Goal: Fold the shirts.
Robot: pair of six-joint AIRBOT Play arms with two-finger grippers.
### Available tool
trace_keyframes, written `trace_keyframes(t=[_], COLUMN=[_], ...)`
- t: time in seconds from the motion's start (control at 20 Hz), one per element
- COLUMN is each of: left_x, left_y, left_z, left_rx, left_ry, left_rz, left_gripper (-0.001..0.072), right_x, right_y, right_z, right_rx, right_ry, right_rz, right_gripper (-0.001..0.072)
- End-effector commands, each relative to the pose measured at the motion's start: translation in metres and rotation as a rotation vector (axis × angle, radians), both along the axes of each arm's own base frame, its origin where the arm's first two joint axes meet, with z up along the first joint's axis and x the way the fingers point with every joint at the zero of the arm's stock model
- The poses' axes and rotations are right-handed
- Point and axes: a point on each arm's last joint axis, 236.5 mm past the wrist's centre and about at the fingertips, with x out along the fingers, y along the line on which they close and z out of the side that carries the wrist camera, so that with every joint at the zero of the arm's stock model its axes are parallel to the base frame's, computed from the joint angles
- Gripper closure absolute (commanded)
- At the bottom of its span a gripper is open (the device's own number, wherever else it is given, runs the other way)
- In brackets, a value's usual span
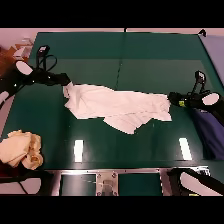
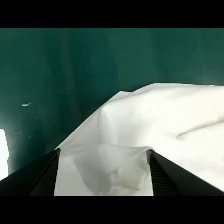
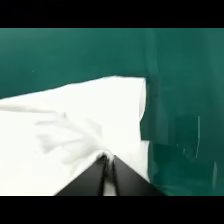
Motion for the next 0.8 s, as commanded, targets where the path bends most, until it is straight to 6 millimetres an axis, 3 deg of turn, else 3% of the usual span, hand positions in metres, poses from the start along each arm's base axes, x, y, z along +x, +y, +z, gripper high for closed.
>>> trace_keyframes(t=[0.0,0.05,0.2,0.3,0.4,0.6,0.75], left_x=[0.004,-0.007,-0.057,-0.092,-0.118,-0.177,-0.200], left_y=[0.009,0.018,0.043,0.053,0.048,0.034,0.011], left_z=[0.025,0.032,0.036,0.032,0.023,-0.022,-0.064], left_rx=[-0.041,-0.055,-0.106,-0.129,-0.151,-0.183,-0.288], left_ry=[0.057,0.119,0.342,0.494,0.584,0.659,0.637], left_rz=[0.019,0.023,0.043,0.061,0.069,0.119,0.172], left_gripper=[0.0094,0.0095,0.0094,0.0095,0.0095,0.0095,0.0096], right_x=[0.019,0.019,-0.001,-0.021,-0.036,-0.063,-0.080], right_y=[-0.025,-0.035,-0.055,-0.060,-0.060,-0.044,-0.031], right_z=[0.012,0.021,0.030,0.020,0.005,-0.029,-0.051], right_rx=[-0.036,-0.040,0.005,0.041,0.065,0.117,0.165], right_ry=[-0.029,-0.018,0.075,0.148,0.197,0.283,0.328], right_rz=[-0.027,-0.031,-0.050,-0.063,-0.073,-0.076,-0.092], right_gripper=[0.0380,0.0345,0.0347,0.0347,0.0350,0.0349,0.0350])
